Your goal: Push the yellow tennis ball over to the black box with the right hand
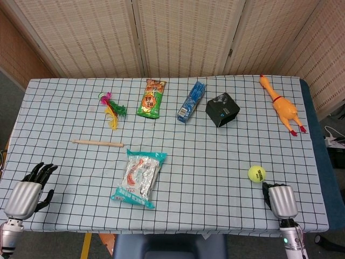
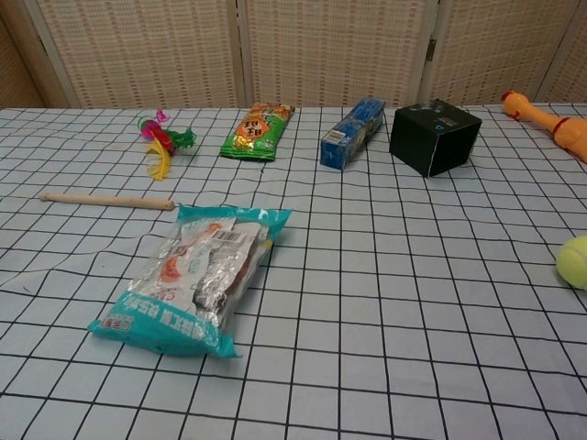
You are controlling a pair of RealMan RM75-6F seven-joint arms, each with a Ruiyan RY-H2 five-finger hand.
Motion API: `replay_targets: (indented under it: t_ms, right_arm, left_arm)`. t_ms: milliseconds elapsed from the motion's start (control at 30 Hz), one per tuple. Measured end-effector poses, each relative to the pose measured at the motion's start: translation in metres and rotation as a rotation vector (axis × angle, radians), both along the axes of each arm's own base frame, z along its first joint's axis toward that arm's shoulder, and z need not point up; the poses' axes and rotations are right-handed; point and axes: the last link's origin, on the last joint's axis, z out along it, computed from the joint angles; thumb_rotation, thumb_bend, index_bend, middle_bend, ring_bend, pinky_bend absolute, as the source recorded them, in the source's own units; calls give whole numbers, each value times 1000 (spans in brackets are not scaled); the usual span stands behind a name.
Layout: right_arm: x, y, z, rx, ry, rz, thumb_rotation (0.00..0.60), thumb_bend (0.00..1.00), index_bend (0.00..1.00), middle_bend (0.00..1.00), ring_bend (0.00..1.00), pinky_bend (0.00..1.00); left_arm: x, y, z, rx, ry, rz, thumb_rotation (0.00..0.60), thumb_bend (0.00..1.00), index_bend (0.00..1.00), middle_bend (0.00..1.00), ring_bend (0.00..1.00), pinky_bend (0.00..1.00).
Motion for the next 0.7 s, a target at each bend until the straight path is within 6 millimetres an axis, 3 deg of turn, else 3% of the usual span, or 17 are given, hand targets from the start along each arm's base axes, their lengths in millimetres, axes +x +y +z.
replay_targets:
  t_ms: [700]
  right_arm:
    - [-10, -23, -16, -5, 13, -1, 600, 921, 945, 825, 786, 815]
  left_arm:
    - [0, 0, -1, -9, 7, 4, 600, 474, 147, 121, 51, 334]
